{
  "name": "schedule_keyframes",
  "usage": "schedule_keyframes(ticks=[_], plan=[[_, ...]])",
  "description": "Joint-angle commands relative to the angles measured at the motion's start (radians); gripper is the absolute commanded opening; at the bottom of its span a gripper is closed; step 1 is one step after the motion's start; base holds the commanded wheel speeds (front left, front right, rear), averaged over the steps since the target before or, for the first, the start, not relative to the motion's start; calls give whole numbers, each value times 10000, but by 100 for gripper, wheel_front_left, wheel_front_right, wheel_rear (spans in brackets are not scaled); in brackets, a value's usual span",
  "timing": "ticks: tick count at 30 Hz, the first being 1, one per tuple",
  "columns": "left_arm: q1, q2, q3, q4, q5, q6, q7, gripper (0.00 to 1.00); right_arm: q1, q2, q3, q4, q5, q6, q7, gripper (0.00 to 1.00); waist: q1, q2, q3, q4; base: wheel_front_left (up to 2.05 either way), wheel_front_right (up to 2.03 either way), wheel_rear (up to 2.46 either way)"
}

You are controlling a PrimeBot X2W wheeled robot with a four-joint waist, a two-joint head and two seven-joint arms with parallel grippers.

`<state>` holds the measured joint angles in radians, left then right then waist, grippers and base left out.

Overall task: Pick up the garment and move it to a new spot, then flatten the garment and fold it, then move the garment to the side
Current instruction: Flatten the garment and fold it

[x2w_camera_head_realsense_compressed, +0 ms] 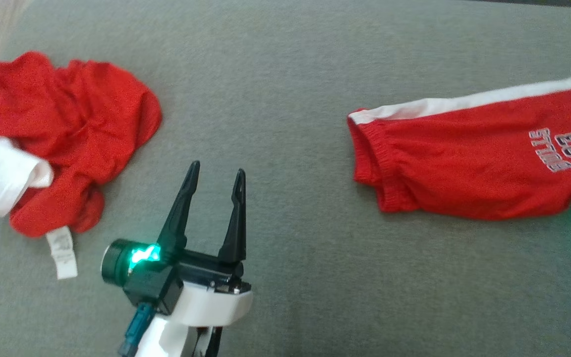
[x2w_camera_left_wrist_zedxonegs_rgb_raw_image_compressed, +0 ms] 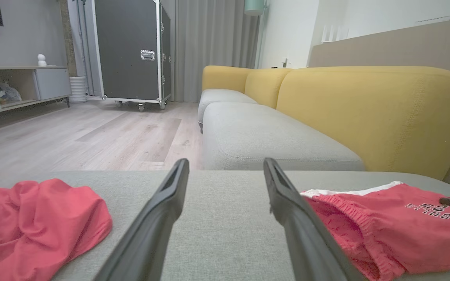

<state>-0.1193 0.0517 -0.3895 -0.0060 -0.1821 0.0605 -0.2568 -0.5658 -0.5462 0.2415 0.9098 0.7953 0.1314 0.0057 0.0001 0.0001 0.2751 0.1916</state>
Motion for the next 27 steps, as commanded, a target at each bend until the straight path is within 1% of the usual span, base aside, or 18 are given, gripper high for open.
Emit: schedule_keyframes(ticks=[1,6,11,15,21,27], plan=[[30,-13,335,-253,111,-51,-49,100,390,-527,73,-171,73,-7,-205,0,-1,-1,-396,-448,0,0,0],[173,-13,401,-202,150,-110,-49,100,1009,-1047,-66,11,71,-7,-536,0,-1,-1,-707,-930,0,0,0],[345,-14,421,-138,151,-146,-49,100,1150,-1171,-226,-77,-199,-7,-1026,0,-1,-1,-929,-1280,0,0,0],[425,-14,421,-85,192,-184,-49,100,952,-1066,-141,-441,-373,-7,-1308,0,-1,-1,-1046,-1417,0,0,0],[483,-14,388,-10,171,-178,-49,100,448,-420,195,-2169,-642,-7,-1465,0,-1,-1,-1331,-1564,0,0,0],[557,-14,326,46,55,-150,-49,100,372,679,682,-4103,-1186,-7,-962,0,-1,-1,-1547,-1452,0,0,0]])
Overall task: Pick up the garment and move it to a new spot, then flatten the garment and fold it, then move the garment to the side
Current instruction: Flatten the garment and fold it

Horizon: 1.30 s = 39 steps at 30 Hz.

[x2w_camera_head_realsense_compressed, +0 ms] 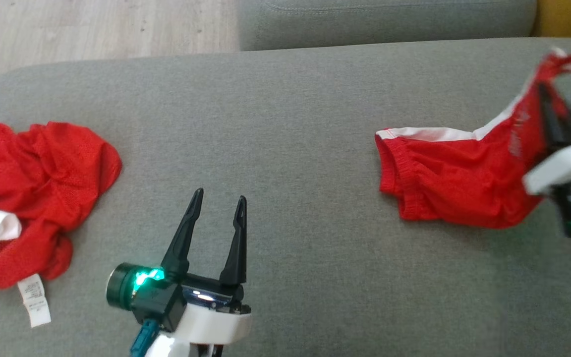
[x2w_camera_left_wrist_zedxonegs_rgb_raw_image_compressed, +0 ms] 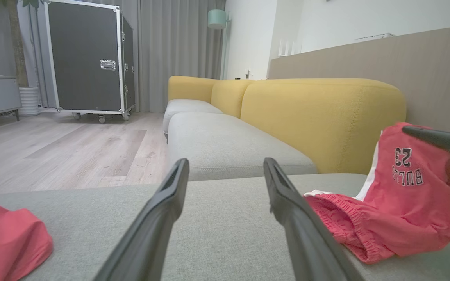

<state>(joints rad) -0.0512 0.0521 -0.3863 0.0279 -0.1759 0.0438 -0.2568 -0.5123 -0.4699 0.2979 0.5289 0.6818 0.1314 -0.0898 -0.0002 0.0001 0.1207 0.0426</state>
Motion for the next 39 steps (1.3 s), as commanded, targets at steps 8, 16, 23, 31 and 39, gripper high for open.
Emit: schedule_keyframes(ticks=[8,16,23,31,39], plan=[[-267,-18,75,-273,-253,62,-49,100,571,1668,1543,-1594,-939,-7,1169,0,2,-1,123,593,0,0,0],[-81,-18,205,-245,-447,212,-49,100,2035,2283,1674,-2385,-1572,-7,720,100,2,-1,-193,912,0,0,0],[869,-18,749,-475,-754,436,-49,100,3824,2288,419,-3637,-2457,-7,-909,100,2,-1,-1152,623,0,0,0],[2051,-18,1397,-854,-387,471,-49,100,6078,2321,-1426,-4417,-3647,-7,-1696,100,2,-1,-1621,545,0,0,0],[2647,-18,1744,-923,-248,356,-49,100,7161,2858,-2123,-4469,-4350,-7,-1716,100,2,-1,-1727,428,0,0,0]])
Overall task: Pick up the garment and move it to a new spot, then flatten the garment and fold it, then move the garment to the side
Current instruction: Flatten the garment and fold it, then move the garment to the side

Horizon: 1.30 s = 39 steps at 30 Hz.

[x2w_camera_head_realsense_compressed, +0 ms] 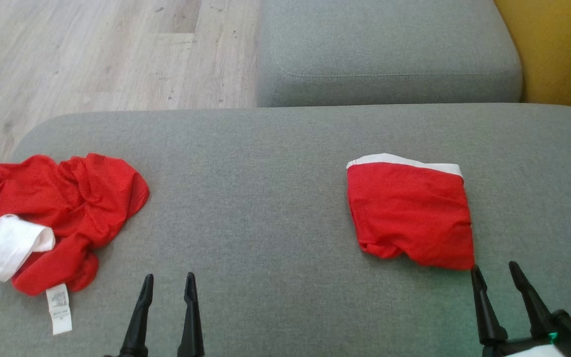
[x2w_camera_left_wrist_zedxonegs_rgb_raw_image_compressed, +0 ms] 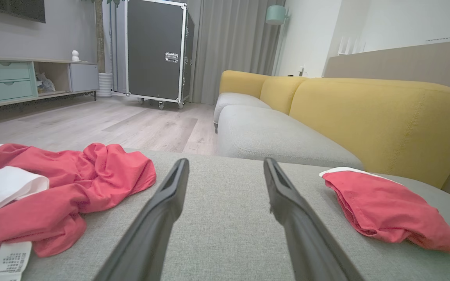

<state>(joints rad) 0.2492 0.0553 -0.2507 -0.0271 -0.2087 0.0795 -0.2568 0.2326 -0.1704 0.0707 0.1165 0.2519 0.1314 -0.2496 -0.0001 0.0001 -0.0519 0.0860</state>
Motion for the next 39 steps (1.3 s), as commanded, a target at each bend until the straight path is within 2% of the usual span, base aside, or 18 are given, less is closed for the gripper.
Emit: schedule_keyframes(ticks=[1,5,14,22,28,39], plan=[[-328,-51,413,-368,85,-35,-49,100,-233,-60,72,-346,-119,-7,-119,100,1,-1,-10,-24,0,0,0],[-287,-51,544,-253,229,-201,-49,100,-181,155,-102,-344,-310,-7,-120,100,1,-1,-48,-119,0,0,0],[-164,-51,559,52,400,-457,-49,100,-222,178,-166,-300,-465,-7,-121,100,1,-1,-150,-250,0,0,0],[-113,-51,581,233,410,-502,-49,100,-203,117,-137,-228,-500,-7,-121,100,1,-1,-251,-302,0,0,0],[-104,-51,486,211,12,-409,-49,100,-188,17,-5,-153,-480,-7,-122,100,1,-1,-240,-325,0,0,0],[-415,-51,327,67,203,-504,-49,100,-375,-194,-42,-145,-414,-7,-122,100,1,-1,307,-216,0,0,0]])
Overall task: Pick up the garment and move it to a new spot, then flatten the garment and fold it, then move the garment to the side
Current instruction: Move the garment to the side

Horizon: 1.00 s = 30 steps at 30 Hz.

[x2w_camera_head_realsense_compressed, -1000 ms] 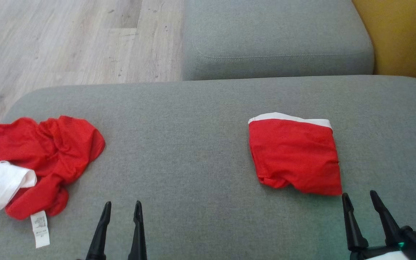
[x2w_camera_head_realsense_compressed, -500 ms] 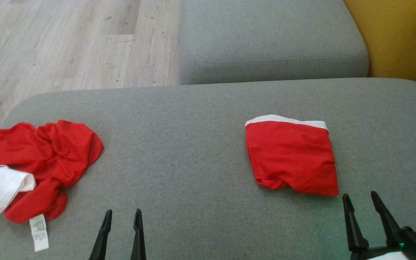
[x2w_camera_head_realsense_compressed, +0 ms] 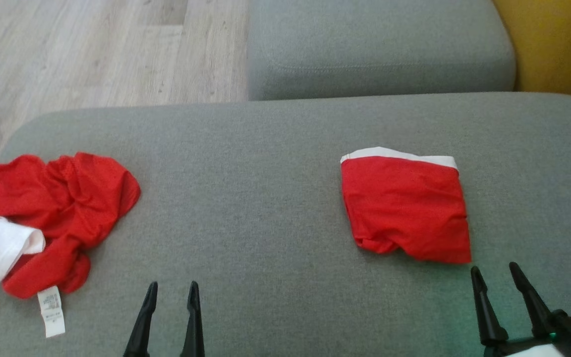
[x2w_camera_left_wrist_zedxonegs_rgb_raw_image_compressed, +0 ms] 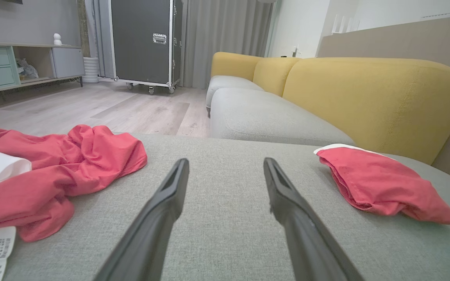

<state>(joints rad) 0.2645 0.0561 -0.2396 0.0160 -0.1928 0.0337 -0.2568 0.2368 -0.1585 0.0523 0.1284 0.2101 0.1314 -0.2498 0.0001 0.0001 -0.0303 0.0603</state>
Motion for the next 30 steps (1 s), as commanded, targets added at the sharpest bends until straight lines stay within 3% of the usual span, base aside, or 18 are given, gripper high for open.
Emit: schedule_keyframes(ticks=[1,9,17,23,24,25,26,30], plan=[[-622,-59,202,-406,62,-43,-49,100,-473,-361,150,-185,72,-7,-120,100,-1,-1,176,52,0,0,0],[-1158,-59,-148,-678,61,3,-49,100,-1847,-1214,144,1306,915,-7,-33,100,-1,-1,914,212,0,0,0],[-1921,-59,-512,-830,102,85,-49,100,-4059,-2141,233,2983,2470,-7,1307,100,-1,-1,1852,439,0,0,0],[-2328,-59,-580,-764,139,131,-49,100,-5005,-2428,1244,3742,3783,-7,2668,100,-1,-1,2340,574,0,0,0],[-2373,-59,-592,-760,135,153,-49,100,-5069,-2482,1491,3814,4012,-7,2907,73,-1,-1,2399,575,0,0,0],[-2414,-59,-607,-754,134,176,-49,100,-5129,-2560,1671,3908,4198,-7,3094,15,-1,-1,2449,569,0,0,0],[-2450,-59,-624,-750,132,198,-49,100,-5203,-2660,1826,3971,4310,-7,3180,0,-1,-1,2500,558,0,0,0],[-2598,-59,-637,-787,114,271,-49,100,-5531,-3064,2022,4006,4654,-7,2949,0,-1,-1,2727,424,0,0,0]])
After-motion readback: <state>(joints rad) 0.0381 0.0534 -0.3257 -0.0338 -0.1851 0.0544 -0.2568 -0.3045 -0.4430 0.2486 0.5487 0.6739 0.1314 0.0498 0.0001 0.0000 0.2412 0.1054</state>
